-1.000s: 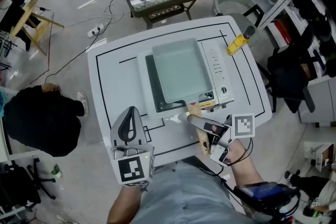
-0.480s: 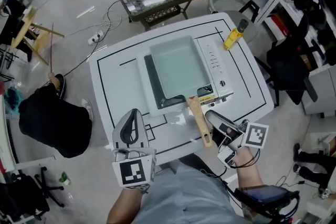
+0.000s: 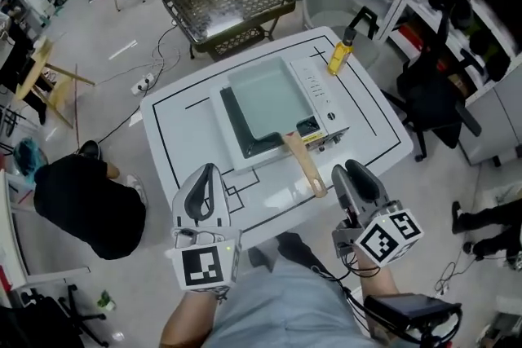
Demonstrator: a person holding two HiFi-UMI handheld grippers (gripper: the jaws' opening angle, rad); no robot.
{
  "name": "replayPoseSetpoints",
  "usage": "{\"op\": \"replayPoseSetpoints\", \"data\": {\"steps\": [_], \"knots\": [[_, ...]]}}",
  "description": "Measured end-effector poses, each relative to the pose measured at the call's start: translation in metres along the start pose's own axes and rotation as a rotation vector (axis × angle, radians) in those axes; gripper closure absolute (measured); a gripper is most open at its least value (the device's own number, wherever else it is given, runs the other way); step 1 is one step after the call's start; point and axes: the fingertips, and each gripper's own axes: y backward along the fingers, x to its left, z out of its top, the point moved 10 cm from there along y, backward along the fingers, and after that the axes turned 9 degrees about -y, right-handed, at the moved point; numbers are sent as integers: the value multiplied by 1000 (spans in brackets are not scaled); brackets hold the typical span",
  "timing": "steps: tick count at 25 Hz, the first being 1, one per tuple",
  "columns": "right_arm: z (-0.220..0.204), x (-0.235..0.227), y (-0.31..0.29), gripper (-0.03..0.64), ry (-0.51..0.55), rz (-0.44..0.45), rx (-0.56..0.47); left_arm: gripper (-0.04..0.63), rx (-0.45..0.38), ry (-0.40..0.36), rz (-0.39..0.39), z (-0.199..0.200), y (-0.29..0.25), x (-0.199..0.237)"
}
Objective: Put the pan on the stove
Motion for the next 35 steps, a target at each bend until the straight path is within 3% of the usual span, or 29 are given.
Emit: {"op": "replayPoseSetpoints", "data": {"steps": [5, 10, 35], "knots": [[-16, 35, 19, 531, 288, -112, -57, 577, -54, -24, -29, 15, 21, -3], [-28, 62, 36, 554, 440, -156, -109, 577, -76, -33, -58, 20, 40, -8], [-38, 95, 48, 569, 529, -148, -163, 577, -116, -5, -69, 25, 65, -3]]}}
